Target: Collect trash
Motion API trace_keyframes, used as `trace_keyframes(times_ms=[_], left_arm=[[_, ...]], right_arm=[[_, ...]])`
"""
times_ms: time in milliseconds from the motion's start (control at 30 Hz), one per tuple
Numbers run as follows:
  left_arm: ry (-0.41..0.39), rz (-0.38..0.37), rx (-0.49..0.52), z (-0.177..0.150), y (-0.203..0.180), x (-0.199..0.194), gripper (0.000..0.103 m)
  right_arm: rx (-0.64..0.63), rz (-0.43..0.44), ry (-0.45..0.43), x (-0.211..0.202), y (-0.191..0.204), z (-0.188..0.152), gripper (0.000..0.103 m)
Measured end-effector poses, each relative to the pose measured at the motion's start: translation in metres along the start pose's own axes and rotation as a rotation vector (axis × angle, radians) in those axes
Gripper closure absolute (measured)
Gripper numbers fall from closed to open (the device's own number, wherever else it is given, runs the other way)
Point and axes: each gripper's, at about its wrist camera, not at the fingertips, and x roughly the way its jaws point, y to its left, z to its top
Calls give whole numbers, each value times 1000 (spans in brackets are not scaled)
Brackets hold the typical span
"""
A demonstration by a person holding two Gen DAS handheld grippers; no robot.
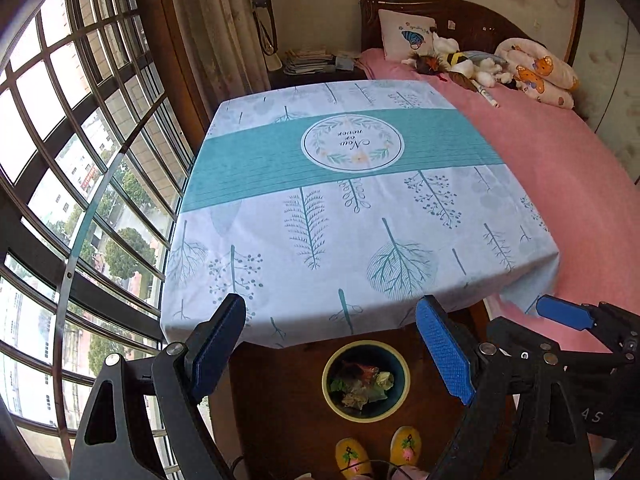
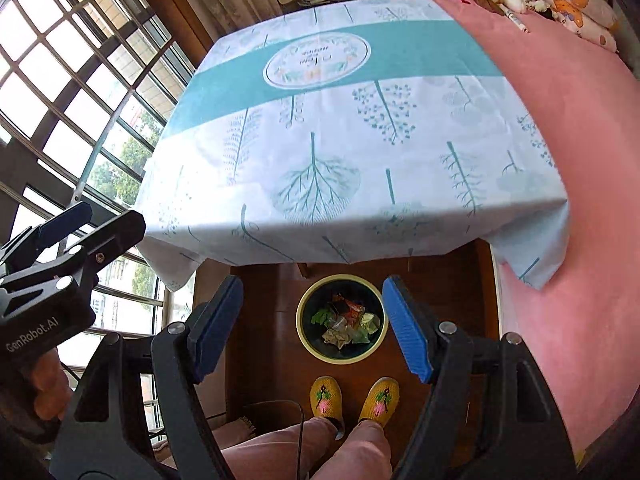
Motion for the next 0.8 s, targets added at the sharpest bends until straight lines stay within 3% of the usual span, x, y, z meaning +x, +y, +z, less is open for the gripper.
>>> trace_keyframes(times_ms=[333,533,800], left_arm=[[-87,27,-24,30,-5,-46,15],[-66,26,-77,32,-2,-47,15],[-48,38,-91,30,-2,-37,15]], right_arm=[[-22,-55,-143,-66,13,33,33],[-61,-88,-194,-83,24,35,33],[-64,-104,-197,-83,27,35,33]])
